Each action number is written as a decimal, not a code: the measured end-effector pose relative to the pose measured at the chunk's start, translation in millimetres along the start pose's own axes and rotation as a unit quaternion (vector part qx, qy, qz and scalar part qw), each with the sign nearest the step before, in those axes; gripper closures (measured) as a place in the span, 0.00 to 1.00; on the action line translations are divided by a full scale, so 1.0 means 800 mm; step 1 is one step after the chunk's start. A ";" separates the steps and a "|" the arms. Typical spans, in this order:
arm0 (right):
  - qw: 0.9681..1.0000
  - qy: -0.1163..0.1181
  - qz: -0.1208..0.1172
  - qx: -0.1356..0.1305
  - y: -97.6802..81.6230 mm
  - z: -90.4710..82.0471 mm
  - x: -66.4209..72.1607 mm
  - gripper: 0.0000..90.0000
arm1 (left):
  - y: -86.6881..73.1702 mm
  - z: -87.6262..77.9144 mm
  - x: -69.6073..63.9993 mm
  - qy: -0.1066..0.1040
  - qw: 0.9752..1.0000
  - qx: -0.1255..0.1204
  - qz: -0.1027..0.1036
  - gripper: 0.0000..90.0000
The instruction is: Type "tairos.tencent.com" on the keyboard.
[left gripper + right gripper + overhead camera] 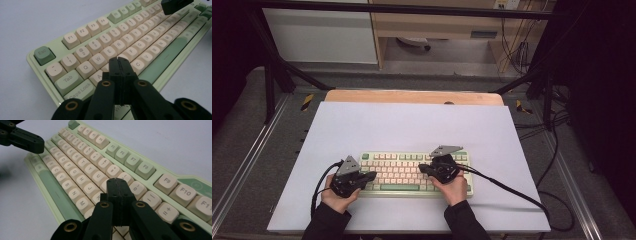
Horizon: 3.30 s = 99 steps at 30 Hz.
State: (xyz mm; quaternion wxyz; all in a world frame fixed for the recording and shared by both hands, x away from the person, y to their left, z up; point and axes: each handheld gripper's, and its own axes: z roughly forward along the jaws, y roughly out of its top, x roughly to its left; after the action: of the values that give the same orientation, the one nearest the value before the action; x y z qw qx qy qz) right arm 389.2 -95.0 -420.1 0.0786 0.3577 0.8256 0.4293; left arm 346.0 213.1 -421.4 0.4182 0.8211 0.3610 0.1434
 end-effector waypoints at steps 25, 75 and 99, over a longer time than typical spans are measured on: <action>1.000 -0.004 -0.009 0.007 0.002 0.003 0.006 1.00 | -0.002 -0.006 0.004 0.001 1.000 -0.007 -0.004 1.00; 0.999 0.029 -0.024 0.020 -0.016 0.021 0.039 1.00 | -0.002 -0.008 0.005 0.001 1.000 -0.010 -0.004 1.00; 1.000 -0.005 -0.020 -0.010 -0.008 -0.049 0.003 0.72 | 0.000 -0.018 0.014 0.002 1.000 -0.011 0.002 0.67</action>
State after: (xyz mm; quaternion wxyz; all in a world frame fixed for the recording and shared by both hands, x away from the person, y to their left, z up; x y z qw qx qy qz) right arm 366.9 -121.5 -400.5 0.0947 0.3420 0.8281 0.4340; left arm 346.1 229.0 -413.2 0.4259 0.8172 0.3584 0.1498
